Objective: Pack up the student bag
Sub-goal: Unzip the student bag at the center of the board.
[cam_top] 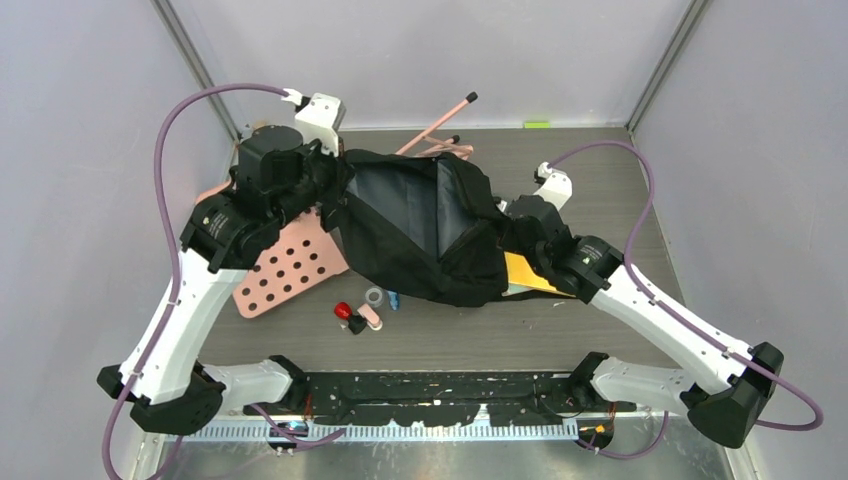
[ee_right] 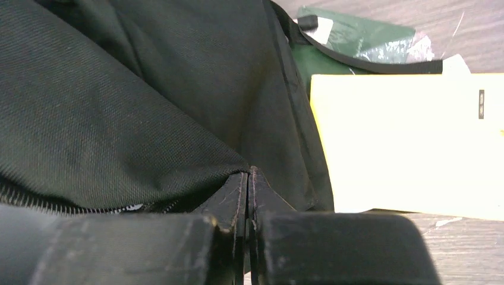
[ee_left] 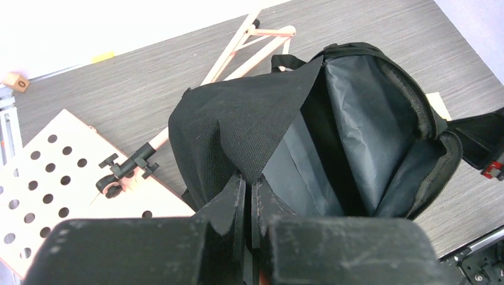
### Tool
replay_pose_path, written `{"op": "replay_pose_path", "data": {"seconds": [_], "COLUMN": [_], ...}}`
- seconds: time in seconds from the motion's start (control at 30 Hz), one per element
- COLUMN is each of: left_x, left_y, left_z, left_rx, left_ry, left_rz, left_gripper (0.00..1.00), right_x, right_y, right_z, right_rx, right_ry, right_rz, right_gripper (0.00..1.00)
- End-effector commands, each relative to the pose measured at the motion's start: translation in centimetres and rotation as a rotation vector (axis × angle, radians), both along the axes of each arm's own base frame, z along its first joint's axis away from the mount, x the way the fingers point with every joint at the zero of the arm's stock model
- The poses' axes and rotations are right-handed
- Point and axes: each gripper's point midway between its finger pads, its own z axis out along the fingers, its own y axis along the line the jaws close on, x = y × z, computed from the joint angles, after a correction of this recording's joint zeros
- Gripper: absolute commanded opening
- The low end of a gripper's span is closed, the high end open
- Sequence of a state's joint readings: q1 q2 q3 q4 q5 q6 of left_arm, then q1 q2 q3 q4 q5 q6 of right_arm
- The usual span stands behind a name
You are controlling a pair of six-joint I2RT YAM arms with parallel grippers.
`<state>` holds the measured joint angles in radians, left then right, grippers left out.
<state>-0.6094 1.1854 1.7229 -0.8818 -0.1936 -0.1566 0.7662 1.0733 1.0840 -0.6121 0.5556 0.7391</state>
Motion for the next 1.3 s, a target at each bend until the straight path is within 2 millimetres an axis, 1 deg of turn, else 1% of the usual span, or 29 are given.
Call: {"op": "replay_pose_path", "data": {"seconds": [0.0,0.03,0.1,0.13,0.2,0.23,0.27,0.3,0.33,0.37,0.4,0.43,0.47,0.5,0.53,0.57,0.6,0.63,0.67,0.77,0.87,1.03,1.07,1.1,1.13,1.17,1.2,1.23,1.27], "left_x": [-0.3,-0.3,-0.3,-0.4,-0.7,-0.8,-0.9,-1.0,-1.2,-1.4,-1.6,-1.8,-1.9,-2.0,-2.1,-2.1,-2.1,-2.2,-2.2,-2.2,-2.1,-2.1,-2.2,-2.1,-2.1,-2.1,-2.1,-2.0,-1.9], "left_y": [0.5,0.3,-0.3,-0.7,-1.4,-1.7,-2.0,-2.2,-2.5,-2.9,-3.2,-3.6,-3.7,-3.9,-4.1,-4.3,-4.4,-4.5,-4.6,-5.0,-5.3,-5.9,-6.1,-6.2,-6.2,-6.2,-6.1,-6.0,-5.8], "left_z": [5.2,5.1,4.4,4.2,3.6,3.3,3.1,3.0,2.9,2.8,2.8,2.8,2.9,3.0,3.0,3.1,3.3,3.4,3.6,4.2,5.3,7.4,7.9,8.2,8.3,8.5,8.7,8.8,9.0], "left_rx": [-0.031,-0.022,-0.002,0.002,0.003,0.000,-0.006,-0.015,-0.022,-0.036,-0.047,-0.058,-0.067,-0.078,-0.084,-0.092,-0.101,-0.111,-0.117,-0.136,-0.154,-0.184,-0.192,-0.196,-0.197,-0.196,-0.194,-0.189,-0.182], "left_ry": [-0.161,-0.159,-0.144,-0.142,-0.138,-0.134,-0.128,-0.121,-0.113,-0.105,-0.099,-0.091,-0.091,-0.087,-0.085,-0.085,-0.085,-0.084,-0.085,-0.089,-0.103,-0.122,-0.128,-0.131,-0.131,-0.132,-0.138,-0.142,-0.149], "left_rz": [-0.026,-0.040,-0.077,-0.103,-0.149,-0.165,-0.181,-0.192,-0.204,-0.227,-0.244,-0.260,-0.264,-0.275,-0.283,-0.290,-0.292,-0.297,-0.300,-0.311,-0.319,-0.342,-0.349,-0.355,-0.357,-0.356,-0.350,-0.344,-0.337], "left_gripper": [0.00,0.00,0.00,0.00,0.00,0.00,0.00,0.00,0.00,0.00,0.00,0.00,0.00,0.00,0.00,0.00,0.00,0.00,0.00,0.00,0.00,0.00,0.00,0.00,0.00,0.00,0.00,0.00,0.00], "right_x": [0.4,0.7,1.4,1.5,2.1,2.3,2.2,2.3,2.1,1.9,1.6,1.4,1.0,0.6,0.3,-0.1,-0.5,-1.1,-1.4,-2.0,-2.0,-2.4,-2.3,-2.2,-1.7,-1.5,-1.0,-0.6,0.1], "right_y": [-1.9,-1.8,-2.2,-1.8,-1.3,-1.2,-0.9,-0.9,-1.0,-1.1,-1.4,-1.7,-2.0,-2.3,-2.4,-2.5,-2.1,-1.8,-1.6,-0.5,0.5,3.5,4.0,4.6,4.3,4.7,4.3,4.1,3.2], "right_z": [-3.0,-3.3,-4.7,-5.2,-4.8,-4.1,-3.7,-2.6,-2.3,-0.8,-0.5,1.0,1.5,3.1,3.6,5.0,5.6,6.9,8.0,9.5,11.0,13.1,13.1,12.5,12.5,11.5,11.6,10.7,10.5], "right_rx": [-0.015,-0.008,0.001,0.013,0.049,0.061,0.071,0.085,0.082,0.100,0.091,0.104,0.100,0.118,0.114,0.117,0.128,0.136,0.145,0.133,0.132,0.150,0.124,0.103,0.072,0.043,0.021,-0.009,-0.034], "right_ry": [0.069,0.073,0.103,0.122,0.112,0.100,0.095,0.074,0.072,0.045,0.044,0.014,0.009,-0.024,-0.033,-0.067,-0.074,-0.100,-0.123,-0.152,-0.177,-0.204,-0.209,-0.196,-0.202,-0.170,-0.170,-0.139,-0.137], "right_rz": [-0.077,-0.076,-0.095,-0.080,-0.060,-0.054,-0.038,-0.033,-0.026,-0.022,-0.024,-0.021,-0.021,-0.014,0.004,0.028,0.065,0.115,0.141,0.249,0.313,0.450,0.458,0.469,0.441,0.440,0.408,0.385,0.318], "right_gripper": [0.00,0.00,0.00,0.00,0.01,0.02,0.09,0.13,0.24,0.30,0.42,0.47,0.57,0.61,0.68,0.71,0.76,0.79,0.80,0.83,0.84,0.84,0.84,0.85,0.85,0.85,0.83,0.80,0.76]}}
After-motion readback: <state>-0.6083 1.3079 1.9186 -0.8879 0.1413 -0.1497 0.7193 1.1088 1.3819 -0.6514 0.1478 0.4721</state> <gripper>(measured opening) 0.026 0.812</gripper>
